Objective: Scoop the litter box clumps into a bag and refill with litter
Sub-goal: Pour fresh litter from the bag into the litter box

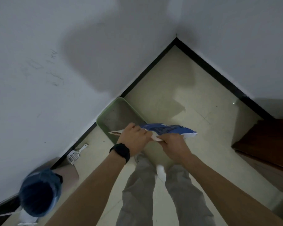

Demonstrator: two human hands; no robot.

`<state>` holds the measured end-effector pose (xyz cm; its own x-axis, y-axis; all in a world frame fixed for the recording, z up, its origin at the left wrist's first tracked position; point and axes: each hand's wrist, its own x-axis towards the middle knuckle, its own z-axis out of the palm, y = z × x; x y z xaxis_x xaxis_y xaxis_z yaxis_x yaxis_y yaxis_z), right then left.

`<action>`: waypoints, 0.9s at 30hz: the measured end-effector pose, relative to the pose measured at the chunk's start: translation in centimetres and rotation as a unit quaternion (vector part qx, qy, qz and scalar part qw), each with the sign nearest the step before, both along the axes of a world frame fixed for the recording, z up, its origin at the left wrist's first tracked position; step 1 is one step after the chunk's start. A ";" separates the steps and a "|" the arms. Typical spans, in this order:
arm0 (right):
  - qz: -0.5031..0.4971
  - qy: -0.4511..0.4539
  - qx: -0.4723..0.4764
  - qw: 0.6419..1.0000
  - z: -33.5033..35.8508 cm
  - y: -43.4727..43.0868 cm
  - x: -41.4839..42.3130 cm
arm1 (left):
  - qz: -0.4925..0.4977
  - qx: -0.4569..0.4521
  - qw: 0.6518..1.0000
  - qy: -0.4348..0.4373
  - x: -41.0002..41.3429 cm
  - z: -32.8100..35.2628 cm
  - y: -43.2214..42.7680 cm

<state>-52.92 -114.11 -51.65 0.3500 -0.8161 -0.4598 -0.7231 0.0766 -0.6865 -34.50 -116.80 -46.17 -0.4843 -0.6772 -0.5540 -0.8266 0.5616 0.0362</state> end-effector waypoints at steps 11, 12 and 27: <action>-0.094 0.014 -0.081 0.992 7.2 -2.3 -4.4 | 0.148 0.116 0.981 -0.042 9.3 -2.4 -1.4; -0.098 0.014 -0.091 0.991 7.5 -2.7 -4.9 | 0.130 0.103 0.985 -0.040 8.9 -2.3 -1.5; -0.062 0.203 0.078 0.974 -1.8 -14.2 -16.5 | 0.076 0.124 0.976 -0.164 -5.7 -0.9 -12.0</action>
<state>-69.46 -128.36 -53.45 0.0165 -0.7496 -0.6617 -0.9110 0.2615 -0.3189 -40.24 -128.79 -47.11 -0.1579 -0.5537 -0.8176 -0.8899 0.4386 -0.1252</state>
